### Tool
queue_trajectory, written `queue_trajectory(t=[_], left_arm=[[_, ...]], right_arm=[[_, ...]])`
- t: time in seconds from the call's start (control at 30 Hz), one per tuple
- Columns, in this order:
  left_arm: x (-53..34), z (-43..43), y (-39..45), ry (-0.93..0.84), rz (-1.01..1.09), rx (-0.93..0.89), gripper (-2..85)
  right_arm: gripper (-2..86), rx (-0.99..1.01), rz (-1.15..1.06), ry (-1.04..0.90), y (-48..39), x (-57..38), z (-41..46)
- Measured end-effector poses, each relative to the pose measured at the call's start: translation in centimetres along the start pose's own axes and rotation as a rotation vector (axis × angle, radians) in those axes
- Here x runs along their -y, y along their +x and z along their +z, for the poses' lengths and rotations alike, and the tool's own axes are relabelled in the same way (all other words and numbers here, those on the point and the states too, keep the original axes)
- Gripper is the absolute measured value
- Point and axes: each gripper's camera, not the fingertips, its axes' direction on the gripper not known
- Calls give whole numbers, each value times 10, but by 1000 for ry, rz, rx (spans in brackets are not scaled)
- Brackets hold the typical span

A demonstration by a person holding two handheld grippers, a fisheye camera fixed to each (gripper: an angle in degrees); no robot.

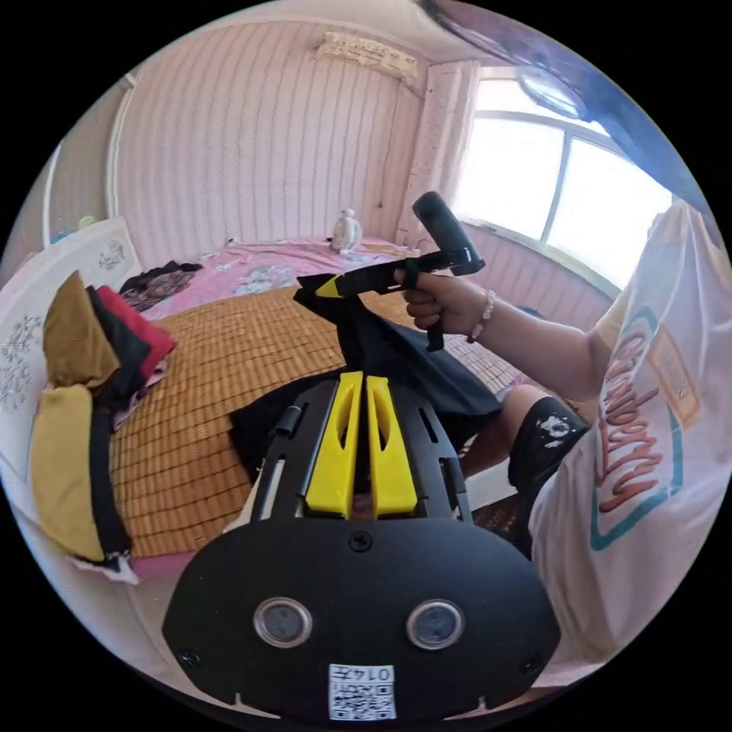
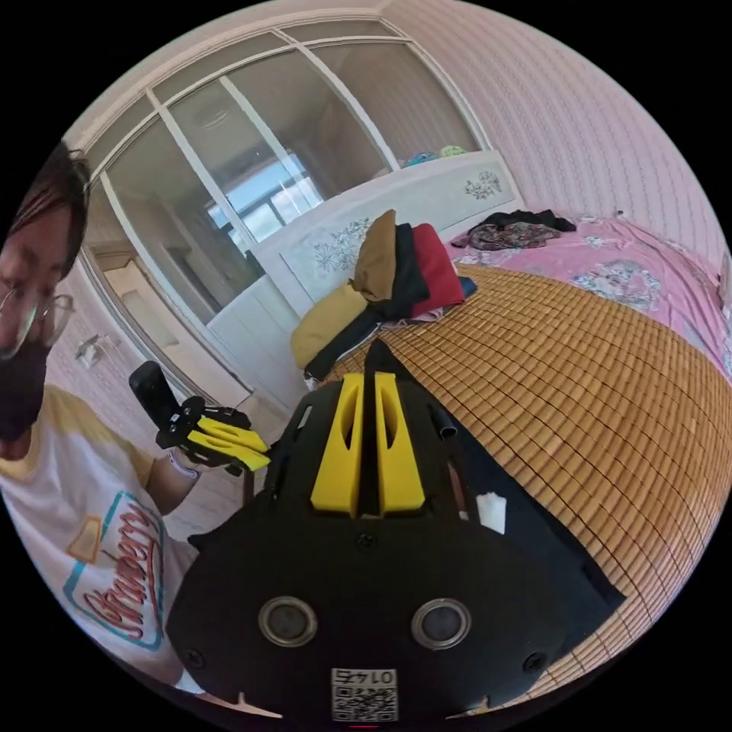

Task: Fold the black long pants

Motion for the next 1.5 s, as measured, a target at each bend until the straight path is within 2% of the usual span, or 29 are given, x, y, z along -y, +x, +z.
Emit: queue_trajectory(t=[0.07,0.13,0.2,0.3,0.43,0.53,0.6,0.73,0.83,1.0,1.07,1.2,1.27,1.4,1.5], left_arm=[[-22,-10,-41,-127,-160,212,39],[-41,-9,-64,-209,-235,318,47],[-57,-8,-77,-252,-313,357,47],[-64,-2,-73,-223,-362,299,30],[-45,43,-23,-159,-248,66,-6],[-28,93,27,-215,-214,-90,-9],[-22,117,56,-232,-153,-132,-9],[-28,160,87,-398,-67,-114,-10],[-35,161,87,-403,-50,-41,-10],[-39,182,92,-511,-47,3,-10],[-40,182,103,-504,15,42,-10],[-41,181,112,-471,51,66,-9],[-39,176,115,-438,65,36,-6],[-33,154,128,-259,139,-25,18],[-27,145,140,-123,179,-123,73]], right_arm=[[70,-23,5,-59,2,16,58],[82,-75,38,-200,10,17,113],[80,-74,22,-206,8,4,112],[51,-260,-47,-210,9,-38,76],[7,-594,23,-131,23,-113,5],[1,-571,125,-299,45,-134,9],[-1,-555,76,-348,44,-125,27],[-3,-550,-59,-523,51,-77,98],[-3,-594,-142,-639,70,-55,143],[-4,-523,-236,-881,81,-20,159],[-4,-529,-260,-840,82,-7,153],[-4,-491,-305,-895,97,-6,152],[-3,-489,-277,-829,96,-2,125],[3,-450,-52,-560,98,-30,2],[19,-455,184,-463,106,-90,-87]])
